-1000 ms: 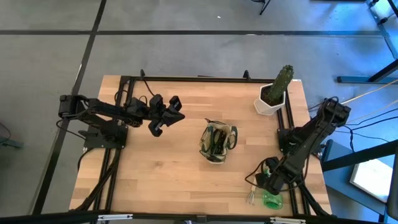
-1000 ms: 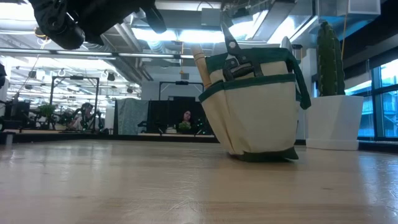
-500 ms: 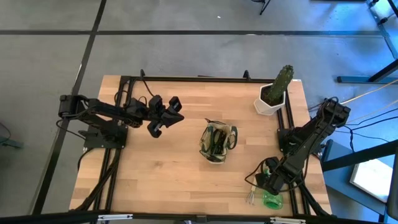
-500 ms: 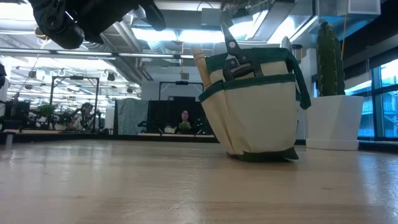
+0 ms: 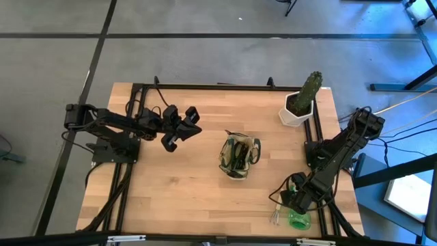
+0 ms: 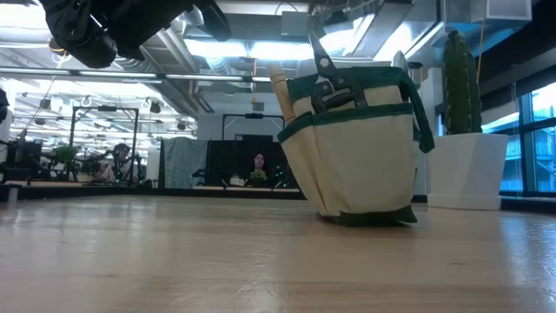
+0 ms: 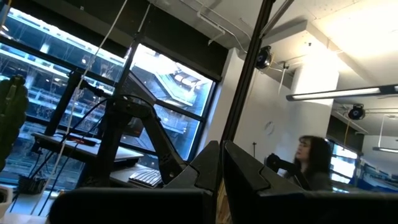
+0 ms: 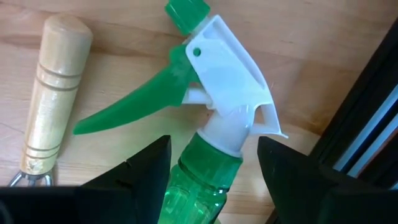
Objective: Pick & Place Garden tools in Gardening bag
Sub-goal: Put the green spray bottle into the green gardening bag
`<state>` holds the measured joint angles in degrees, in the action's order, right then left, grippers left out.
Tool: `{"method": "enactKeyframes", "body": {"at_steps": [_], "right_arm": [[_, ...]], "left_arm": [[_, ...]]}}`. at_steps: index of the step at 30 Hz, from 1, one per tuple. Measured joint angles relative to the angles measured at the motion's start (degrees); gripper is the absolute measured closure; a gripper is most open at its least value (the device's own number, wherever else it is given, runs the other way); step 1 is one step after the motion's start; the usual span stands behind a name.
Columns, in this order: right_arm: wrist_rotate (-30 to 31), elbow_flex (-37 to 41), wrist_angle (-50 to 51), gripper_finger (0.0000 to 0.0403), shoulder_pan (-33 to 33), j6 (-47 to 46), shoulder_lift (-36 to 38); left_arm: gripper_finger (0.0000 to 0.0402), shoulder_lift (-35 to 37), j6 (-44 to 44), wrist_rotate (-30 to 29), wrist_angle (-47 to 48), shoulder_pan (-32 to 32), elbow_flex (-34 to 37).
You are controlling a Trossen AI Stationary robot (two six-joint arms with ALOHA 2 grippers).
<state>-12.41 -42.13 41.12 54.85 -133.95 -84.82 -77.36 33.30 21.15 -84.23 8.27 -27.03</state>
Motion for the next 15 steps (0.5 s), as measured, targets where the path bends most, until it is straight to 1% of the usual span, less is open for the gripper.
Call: {"method": "enactKeyframes", "body": {"at_steps": [7,15], "right_arm": [[0.2,0.0,0.2,0.0162,0.0,-0.2,-0.3],[-1.4,-0.1,-0.5,0.0162,0.0,1.1,-2.2]], "left_arm": [[0.0387,0.0,0.0,0.0,0.0,-0.1,0.0],[0.0387,0.0,0.0,0.0,0.0,-0.4,0.0]]}}
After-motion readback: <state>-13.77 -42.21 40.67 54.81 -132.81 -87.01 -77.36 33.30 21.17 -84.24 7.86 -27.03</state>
